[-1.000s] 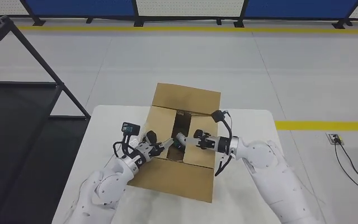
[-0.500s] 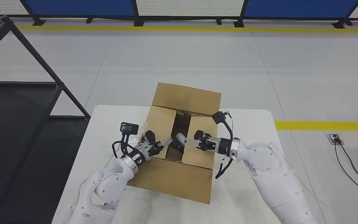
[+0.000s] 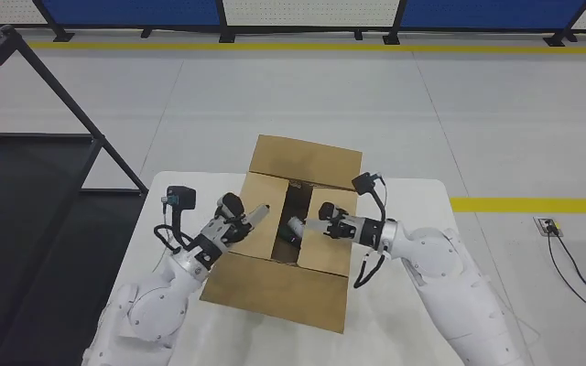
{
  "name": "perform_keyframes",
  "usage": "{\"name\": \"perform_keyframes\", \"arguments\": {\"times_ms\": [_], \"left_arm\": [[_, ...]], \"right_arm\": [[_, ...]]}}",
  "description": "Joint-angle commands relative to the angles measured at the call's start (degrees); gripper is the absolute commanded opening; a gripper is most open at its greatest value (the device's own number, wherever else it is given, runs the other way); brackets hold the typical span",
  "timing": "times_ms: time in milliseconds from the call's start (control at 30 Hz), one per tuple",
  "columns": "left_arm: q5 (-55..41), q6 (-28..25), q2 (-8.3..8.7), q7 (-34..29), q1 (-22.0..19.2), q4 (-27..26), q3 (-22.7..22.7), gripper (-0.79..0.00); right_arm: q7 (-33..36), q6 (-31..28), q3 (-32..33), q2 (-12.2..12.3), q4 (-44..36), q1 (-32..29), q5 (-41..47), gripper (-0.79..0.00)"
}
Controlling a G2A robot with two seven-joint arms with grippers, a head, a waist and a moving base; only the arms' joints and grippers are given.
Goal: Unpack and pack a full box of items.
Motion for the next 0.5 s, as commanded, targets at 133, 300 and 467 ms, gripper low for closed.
{"name": "perform_keyframes", "arguments": {"times_ms": [133,300,467], "left_arm": [[-10.6,-7.5,1.06,-0.2,5.9,-7.0,-12.1,0.000],[-20.8,-14.5,2.04,-5.2,13.2,-9.9,-23.3,0.000],[-27.2,-17.8,2.64,-8.7,18.5,-9.7,-30.9,0.000]], "right_arm": [[-0.7,0.5,1.6,0.4,-1.1,-0.6,0.5,0.000],[-0.7,0.5,1.6,0.4,-1.1,-0.6,0.5,0.000],[-0.7,0.5,1.6,0.4,-1.1,-0.6,0.5,0.000]]}}
